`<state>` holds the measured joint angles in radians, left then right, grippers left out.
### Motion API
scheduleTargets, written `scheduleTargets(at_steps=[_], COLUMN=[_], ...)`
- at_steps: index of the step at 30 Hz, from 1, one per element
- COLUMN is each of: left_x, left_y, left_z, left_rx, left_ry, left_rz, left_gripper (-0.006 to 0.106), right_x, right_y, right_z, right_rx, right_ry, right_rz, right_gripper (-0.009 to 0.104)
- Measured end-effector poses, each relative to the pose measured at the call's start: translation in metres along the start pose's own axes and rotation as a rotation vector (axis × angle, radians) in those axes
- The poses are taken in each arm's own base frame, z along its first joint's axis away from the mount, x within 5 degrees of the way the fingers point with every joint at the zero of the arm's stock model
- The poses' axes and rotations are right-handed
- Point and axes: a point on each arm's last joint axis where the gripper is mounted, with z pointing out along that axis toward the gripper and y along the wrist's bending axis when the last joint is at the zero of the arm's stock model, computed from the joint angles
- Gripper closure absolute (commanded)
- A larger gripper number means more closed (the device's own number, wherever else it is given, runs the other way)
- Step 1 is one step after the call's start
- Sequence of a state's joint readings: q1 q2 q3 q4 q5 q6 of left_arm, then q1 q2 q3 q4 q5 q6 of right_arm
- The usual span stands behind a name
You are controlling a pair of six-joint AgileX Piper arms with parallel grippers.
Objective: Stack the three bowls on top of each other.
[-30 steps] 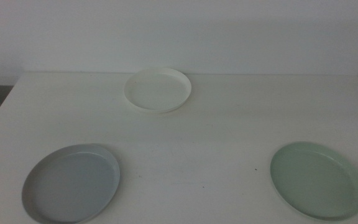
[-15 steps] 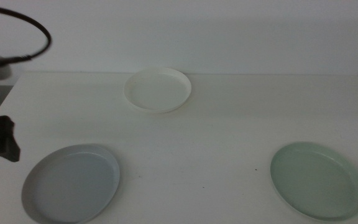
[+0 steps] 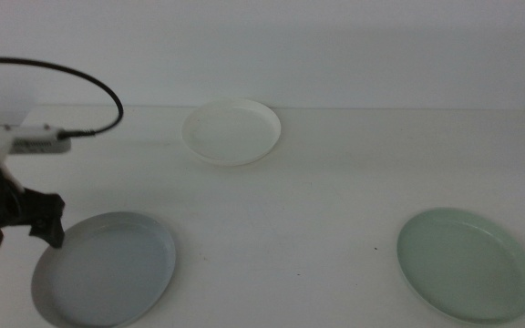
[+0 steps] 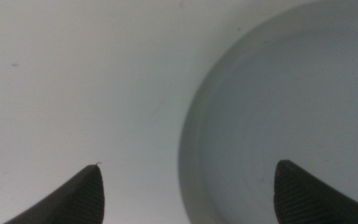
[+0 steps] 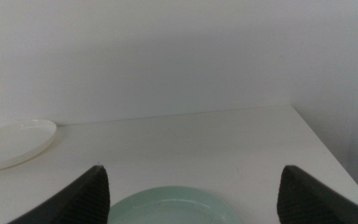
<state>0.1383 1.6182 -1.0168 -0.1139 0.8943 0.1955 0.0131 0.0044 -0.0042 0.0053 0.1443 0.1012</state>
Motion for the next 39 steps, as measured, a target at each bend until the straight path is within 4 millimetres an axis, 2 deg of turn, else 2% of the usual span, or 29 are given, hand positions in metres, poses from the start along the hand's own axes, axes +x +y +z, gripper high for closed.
scheduleTargets(at_steps=[5,10,15,19,22,25,32,33,39], left_x=[-0.003,-0.001,0.003,0.005,0.005,0.004,0.004,0.005,0.005], left_y=[0.003,0.004,0.004,0.004,0.004,0.003,0.002,0.003,0.003], left_z=[0.029,0.049,0.058,0.062,0.063,0.063,0.063,0.063,0.05], left_rx=[0.012,0.019,0.022,0.024,0.027,0.033,0.045,0.042,0.037], left_ry=[0.086,0.106,0.099,0.103,0.102,0.099,0.11,0.113,0.104], left_rz=[0.03,0.041,0.028,0.025,0.02,0.013,0.006,0.008,0.013], left_gripper=[0.007,0.007,0.009,0.017,0.025,0.038,0.097,0.102,0.102], right_x=[0.0,0.0,0.0,0.0,0.0,0.0,0.0,0.0,0.0], right_y=[0.0,0.0,0.0,0.0,0.0,0.0,0.0,0.0,0.0], right_z=[0.0,0.0,0.0,0.0,0.0,0.0,0.0,0.0,0.0], right_rx=[0.0,0.0,0.0,0.0,0.0,0.0,0.0,0.0,0.0], right_ry=[0.0,0.0,0.0,0.0,0.0,0.0,0.0,0.0,0.0], right_rz=[0.0,0.0,0.0,0.0,0.0,0.0,0.0,0.0,0.0], right_gripper=[0.002,0.002,0.002,0.002,0.002,0.002,0.002,0.002,0.002])
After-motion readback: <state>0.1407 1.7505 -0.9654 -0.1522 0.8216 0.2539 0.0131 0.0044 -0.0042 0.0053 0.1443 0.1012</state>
